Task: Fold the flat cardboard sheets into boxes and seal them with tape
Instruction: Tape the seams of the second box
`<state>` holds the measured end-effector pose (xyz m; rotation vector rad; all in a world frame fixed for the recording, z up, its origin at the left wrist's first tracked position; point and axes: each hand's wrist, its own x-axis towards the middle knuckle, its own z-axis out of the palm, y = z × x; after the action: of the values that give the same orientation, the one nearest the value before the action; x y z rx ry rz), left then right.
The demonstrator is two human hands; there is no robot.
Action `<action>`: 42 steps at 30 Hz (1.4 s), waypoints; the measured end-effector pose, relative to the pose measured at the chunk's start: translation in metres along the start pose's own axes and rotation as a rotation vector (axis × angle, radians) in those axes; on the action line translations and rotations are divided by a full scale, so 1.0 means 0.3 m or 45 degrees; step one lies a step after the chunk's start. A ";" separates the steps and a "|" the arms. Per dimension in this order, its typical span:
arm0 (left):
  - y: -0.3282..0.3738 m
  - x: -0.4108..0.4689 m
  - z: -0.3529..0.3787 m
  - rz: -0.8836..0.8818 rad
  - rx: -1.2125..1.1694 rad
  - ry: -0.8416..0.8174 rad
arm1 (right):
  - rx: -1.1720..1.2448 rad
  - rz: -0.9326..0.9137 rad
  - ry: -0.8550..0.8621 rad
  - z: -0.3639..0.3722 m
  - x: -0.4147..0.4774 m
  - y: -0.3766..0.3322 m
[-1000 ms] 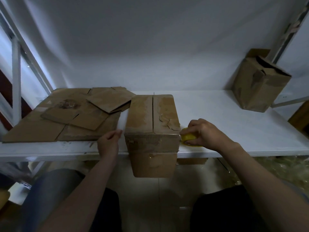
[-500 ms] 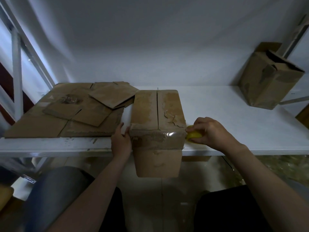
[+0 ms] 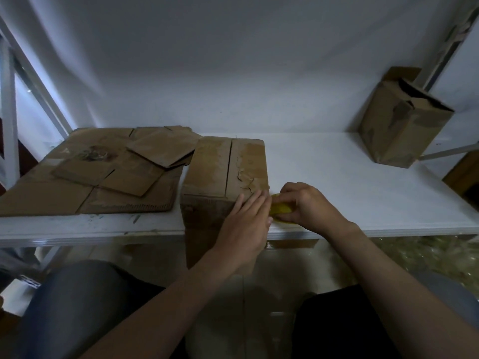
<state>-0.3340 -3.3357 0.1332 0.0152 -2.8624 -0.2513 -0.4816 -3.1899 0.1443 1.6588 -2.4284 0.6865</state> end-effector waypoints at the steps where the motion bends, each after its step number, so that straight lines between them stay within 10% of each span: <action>1: 0.001 0.010 0.003 -0.011 0.063 -0.046 | 0.007 0.003 0.001 -0.001 -0.003 0.004; 18: -0.314 0.000 -0.106 -0.381 0.242 -0.364 | 0.047 0.112 -0.078 -0.016 0.024 -0.025; 27: -0.470 0.028 -0.111 -0.661 -0.145 -0.203 | 0.055 0.132 -0.080 -0.006 0.028 -0.019; 42: -0.485 0.033 -0.085 -0.390 0.272 -0.226 | -0.299 0.203 -0.236 0.057 0.174 -0.190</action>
<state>-0.3388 -3.4838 0.1350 0.4992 -3.0410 -0.0029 -0.4477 -3.2585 0.1643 1.5105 -2.6688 0.2588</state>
